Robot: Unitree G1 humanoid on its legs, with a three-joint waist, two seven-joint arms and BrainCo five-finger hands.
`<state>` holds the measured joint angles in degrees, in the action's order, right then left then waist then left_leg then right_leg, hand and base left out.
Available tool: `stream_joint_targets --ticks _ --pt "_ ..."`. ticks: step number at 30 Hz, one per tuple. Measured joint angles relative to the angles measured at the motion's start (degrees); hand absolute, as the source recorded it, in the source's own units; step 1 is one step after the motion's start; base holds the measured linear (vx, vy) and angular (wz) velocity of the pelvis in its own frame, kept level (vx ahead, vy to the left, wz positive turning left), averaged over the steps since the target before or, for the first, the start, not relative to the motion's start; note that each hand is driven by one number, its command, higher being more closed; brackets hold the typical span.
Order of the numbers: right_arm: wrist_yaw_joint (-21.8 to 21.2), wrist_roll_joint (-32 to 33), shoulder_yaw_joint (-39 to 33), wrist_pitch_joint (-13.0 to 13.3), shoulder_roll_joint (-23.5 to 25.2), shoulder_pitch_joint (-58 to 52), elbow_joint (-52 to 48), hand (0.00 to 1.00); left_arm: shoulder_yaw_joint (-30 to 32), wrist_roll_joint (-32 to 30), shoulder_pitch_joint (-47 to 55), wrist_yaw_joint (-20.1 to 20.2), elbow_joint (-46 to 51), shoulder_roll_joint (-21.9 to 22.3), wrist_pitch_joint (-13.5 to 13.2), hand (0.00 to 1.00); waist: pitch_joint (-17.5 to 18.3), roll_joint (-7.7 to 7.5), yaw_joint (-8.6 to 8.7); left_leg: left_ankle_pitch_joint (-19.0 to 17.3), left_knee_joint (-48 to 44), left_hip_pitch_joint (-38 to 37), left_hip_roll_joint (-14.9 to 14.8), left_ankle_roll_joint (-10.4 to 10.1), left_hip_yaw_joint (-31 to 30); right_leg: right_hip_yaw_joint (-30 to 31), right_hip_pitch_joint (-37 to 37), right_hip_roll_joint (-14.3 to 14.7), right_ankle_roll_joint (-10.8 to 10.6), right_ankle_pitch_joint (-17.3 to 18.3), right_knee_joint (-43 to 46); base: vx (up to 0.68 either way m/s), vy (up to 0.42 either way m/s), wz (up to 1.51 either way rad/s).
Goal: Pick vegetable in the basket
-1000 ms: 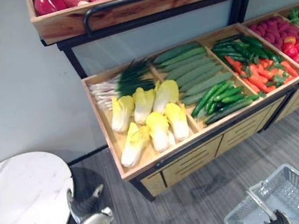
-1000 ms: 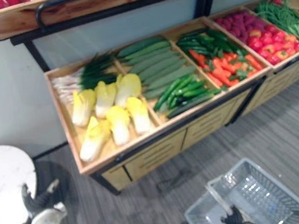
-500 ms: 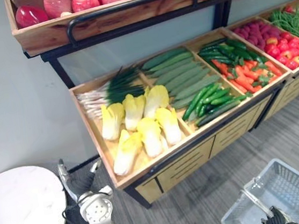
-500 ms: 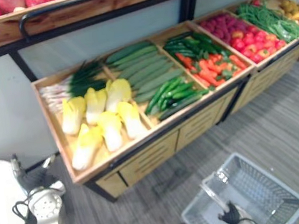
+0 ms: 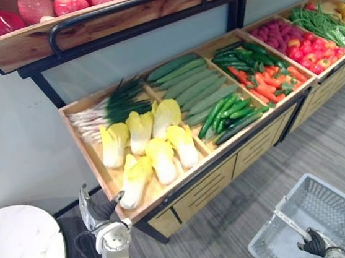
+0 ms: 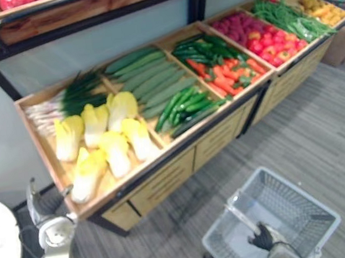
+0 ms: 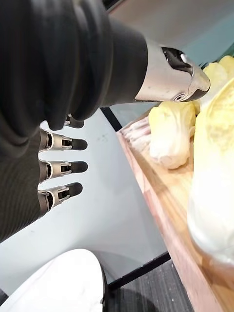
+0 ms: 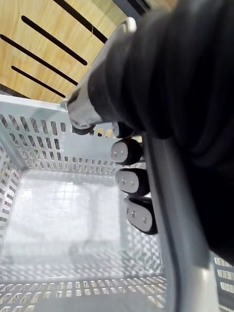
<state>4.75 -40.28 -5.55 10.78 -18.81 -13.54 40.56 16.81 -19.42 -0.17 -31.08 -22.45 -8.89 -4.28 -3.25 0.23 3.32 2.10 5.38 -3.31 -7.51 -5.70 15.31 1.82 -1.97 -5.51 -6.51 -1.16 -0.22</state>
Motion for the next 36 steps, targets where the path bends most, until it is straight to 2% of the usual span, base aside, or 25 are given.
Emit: stream_joint_targets --ticks 4,7,27,36 --pt "0.0 0.1 1.3 0.1 -0.7 0.2 -1.7 1.00 -0.5 -2.0 -0.4 -0.1 -1.3 -0.6 0.0 0.00 0.0 0.02 1.21 -0.1 0.0 0.0 -0.1 -0.1 0.5 0.4 -0.4 0.1 0.0 0.0 0.0 -0.01 -0.001 -0.05" --pt "0.0 0.1 1.7 0.8 -0.7 0.3 -1.9 1.00 -0.8 -2.0 -0.8 -0.1 -2.0 -0.6 0.1 0.00 0.0 0.05 1.18 -0.1 0.0 0.1 -0.1 -0.1 1.5 1.3 -0.9 0.3 0.1 -0.7 -0.5 -0.02 -0.003 -0.19" --pt "0.1 0.3 3.4 0.8 -2.1 1.6 -1.9 1.00 -0.7 -1.9 -4.9 -0.3 -5.5 -0.7 1.2 0.00 -0.5 0.41 1.39 -0.7 0.0 1.3 -0.2 -0.6 3.1 3.1 -2.8 0.5 0.0 -1.2 -1.6 0.00 -0.003 -0.05" --pt "1.2 0.3 3.6 0.9 -2.7 3.6 -1.9 1.00 -0.2 -1.5 -7.1 -1.7 -7.3 -0.8 1.2 0.00 -3.1 0.58 1.41 -0.6 0.0 3.6 -0.2 -0.5 3.4 3.7 -5.4 0.6 0.0 -1.6 -1.4 0.00 -0.009 -0.02"
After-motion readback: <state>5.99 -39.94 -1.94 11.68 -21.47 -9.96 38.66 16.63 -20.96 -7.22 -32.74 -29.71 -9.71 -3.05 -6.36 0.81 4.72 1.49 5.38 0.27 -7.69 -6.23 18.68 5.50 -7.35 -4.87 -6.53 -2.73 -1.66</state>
